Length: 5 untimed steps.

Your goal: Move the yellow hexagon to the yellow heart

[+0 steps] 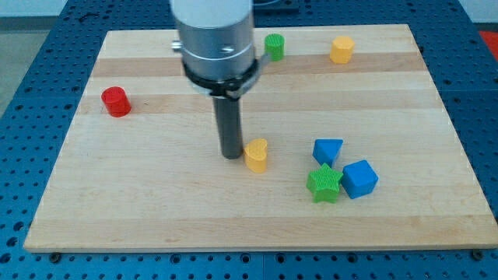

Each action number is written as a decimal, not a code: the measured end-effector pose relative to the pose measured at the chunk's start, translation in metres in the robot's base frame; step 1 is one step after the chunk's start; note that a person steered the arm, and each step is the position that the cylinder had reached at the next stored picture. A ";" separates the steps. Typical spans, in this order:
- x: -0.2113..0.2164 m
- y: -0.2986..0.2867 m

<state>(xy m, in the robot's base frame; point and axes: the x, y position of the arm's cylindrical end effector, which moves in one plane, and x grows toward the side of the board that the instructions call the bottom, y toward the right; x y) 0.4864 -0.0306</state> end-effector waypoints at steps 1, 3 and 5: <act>0.008 0.035; 0.033 0.066; 0.002 -0.032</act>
<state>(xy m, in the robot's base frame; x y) 0.4880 -0.0625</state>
